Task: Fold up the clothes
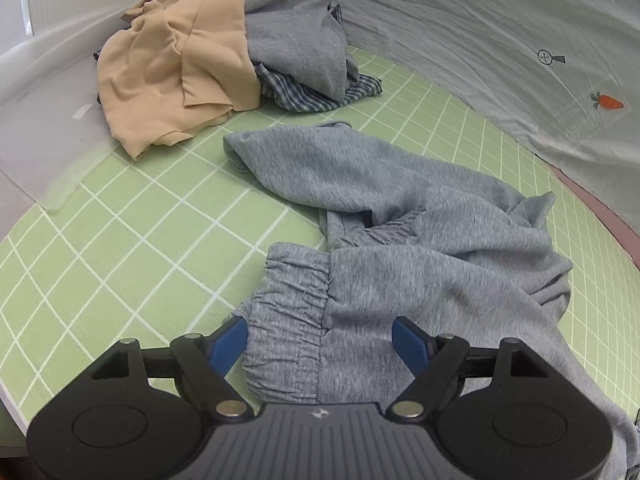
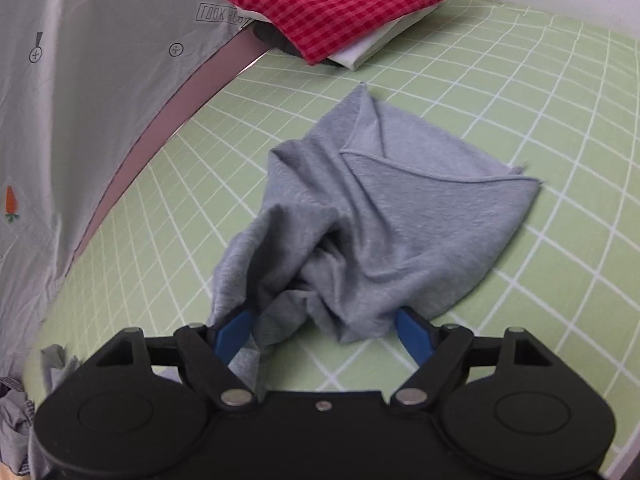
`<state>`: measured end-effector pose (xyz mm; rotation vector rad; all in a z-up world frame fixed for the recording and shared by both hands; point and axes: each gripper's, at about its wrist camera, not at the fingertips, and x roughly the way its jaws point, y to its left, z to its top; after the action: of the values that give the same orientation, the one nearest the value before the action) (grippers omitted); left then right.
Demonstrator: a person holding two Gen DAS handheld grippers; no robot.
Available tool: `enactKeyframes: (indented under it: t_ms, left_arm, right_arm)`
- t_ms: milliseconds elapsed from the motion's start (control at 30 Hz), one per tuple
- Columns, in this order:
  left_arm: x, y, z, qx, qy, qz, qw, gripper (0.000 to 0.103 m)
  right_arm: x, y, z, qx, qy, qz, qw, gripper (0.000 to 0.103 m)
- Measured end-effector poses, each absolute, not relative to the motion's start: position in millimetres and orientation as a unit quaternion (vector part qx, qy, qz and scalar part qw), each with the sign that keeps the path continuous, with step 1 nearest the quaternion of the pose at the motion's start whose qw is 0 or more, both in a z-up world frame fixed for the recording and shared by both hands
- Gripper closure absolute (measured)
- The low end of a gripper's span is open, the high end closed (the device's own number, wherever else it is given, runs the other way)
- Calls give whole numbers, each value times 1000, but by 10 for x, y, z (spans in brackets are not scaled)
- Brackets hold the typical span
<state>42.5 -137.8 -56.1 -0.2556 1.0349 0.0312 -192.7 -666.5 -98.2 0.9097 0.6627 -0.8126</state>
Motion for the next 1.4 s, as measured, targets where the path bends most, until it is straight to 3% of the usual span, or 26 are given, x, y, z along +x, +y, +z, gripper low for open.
enactKeyframes:
  t_ms: [133,167,233,367,433,500,533,600,667,733,933,1133,1333,1400]
  left_arm:
    - [487,-1396,-645,-115,501,25,858,28]
    - [511,-1389,-661,-117,502,29,856,32]
    - [571,-1389,-692,-121,505,33,854,54]
    - [756,-1490,-734,-111,508,31,854,63]
    - [923,-1585,-752,-98,506,25,856,67]
    - [1152,-1678,-777,-88,505,19,859,67]
    - [1279,-1719,-787,-83,504,14,860,67]
    - [1613,-1839,-806,-81,496,0,864,69]
    - [1912,-1956,-816,-85,491,-7,867,73]
    - [2077,-2043,-713,-96,475,-20,874,93]
    - [1893,-1931,-185,-112,399,-47,909,93]
    - [1038,-1318,194,-131,301,-31,944,92]
    - [608,-927,-337,-155,412,31,898,77]
    - [459,-887,-423,-171,428,43,886,70]
  right_arm:
    - [-1844,-6669,-1012,437,299,-381,758,18]
    - [-1840,-6697,-1022,441,296,-386,754,18]
    - [-1838,-6760,-1039,458,283,-394,745,16]
    - [-1778,-6864,-1078,475,261,-412,733,12]
    - [-1663,-6768,-1132,449,274,-424,737,24]
    - [-1489,-6739,-1177,414,299,-431,744,53]
    - [-1414,-6757,-1204,405,306,-432,745,56]
    - [-1301,-6801,-1285,397,313,-432,747,77]
    - [-1125,-6904,-1282,382,318,-435,751,82]
    - [-938,-6998,-1221,356,322,-437,761,88]
    - [-968,-6879,-816,268,279,-454,803,92]
    - [-1758,-6655,-585,286,230,-504,781,93]
    - [-2250,-6345,-1015,292,311,-502,752,88]
    - [-2281,-6276,-1054,298,316,-500,749,70]
